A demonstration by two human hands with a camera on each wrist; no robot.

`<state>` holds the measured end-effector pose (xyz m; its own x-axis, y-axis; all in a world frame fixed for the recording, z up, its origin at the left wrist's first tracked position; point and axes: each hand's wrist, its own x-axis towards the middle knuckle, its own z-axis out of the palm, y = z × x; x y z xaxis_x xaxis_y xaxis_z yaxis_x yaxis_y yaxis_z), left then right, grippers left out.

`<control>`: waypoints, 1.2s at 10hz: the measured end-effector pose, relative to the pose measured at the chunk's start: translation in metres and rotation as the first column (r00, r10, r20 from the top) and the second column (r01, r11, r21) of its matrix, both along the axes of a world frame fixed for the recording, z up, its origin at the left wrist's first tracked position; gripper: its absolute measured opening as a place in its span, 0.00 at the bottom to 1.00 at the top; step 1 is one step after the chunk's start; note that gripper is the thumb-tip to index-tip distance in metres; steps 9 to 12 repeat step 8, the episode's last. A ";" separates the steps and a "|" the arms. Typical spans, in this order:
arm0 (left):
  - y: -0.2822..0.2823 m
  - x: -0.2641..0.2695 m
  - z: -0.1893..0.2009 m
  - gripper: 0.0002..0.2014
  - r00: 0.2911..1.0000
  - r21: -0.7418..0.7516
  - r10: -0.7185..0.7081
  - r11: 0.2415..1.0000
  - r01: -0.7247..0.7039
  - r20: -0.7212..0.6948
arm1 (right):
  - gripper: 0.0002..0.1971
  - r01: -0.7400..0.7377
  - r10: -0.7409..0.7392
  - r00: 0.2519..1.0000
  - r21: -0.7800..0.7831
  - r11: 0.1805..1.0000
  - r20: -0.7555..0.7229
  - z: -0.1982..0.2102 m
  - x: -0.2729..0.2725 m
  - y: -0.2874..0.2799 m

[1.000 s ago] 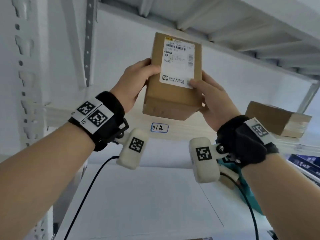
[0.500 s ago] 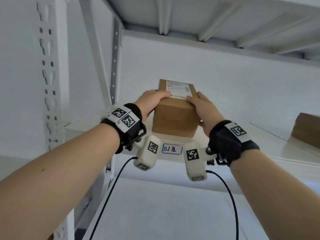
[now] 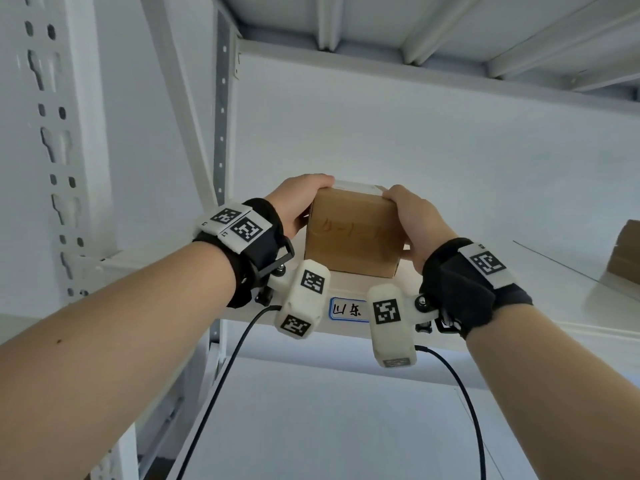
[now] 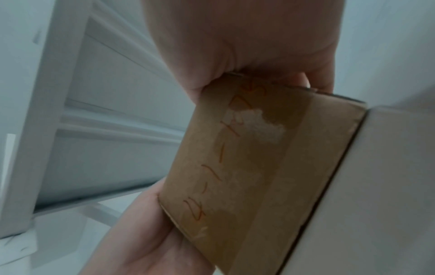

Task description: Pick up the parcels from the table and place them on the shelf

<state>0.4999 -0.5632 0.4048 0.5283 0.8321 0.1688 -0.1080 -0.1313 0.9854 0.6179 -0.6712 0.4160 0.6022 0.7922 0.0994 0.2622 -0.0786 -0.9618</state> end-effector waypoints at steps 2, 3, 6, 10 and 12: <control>-0.005 0.000 0.001 0.06 0.995 0.037 -0.002 0.999 0.006 -0.097 | 0.11 -0.004 0.003 0.999 -0.037 0.999 -0.034 -0.001 0.002 -0.001; -0.008 -0.001 0.001 0.07 0.995 0.050 0.028 0.998 -0.024 -0.091 | 0.11 -0.010 0.008 0.999 -0.039 0.999 -0.054 -0.001 0.002 -0.001; -0.020 -0.003 0.002 0.24 0.980 0.137 0.127 0.985 -0.106 -0.156 | 0.20 0.007 0.001 0.992 -0.067 0.998 0.125 0.003 -0.003 -0.011; -0.053 -0.010 0.018 0.29 0.860 0.431 0.389 0.873 -0.230 -0.330 | 0.21 0.159 -0.056 0.821 -0.133 0.978 0.568 0.011 0.000 -0.022; -0.053 -0.010 0.018 0.29 0.860 0.431 0.389 0.873 -0.230 -0.330 | 0.21 0.159 -0.056 0.821 -0.133 0.978 0.568 0.011 0.000 -0.022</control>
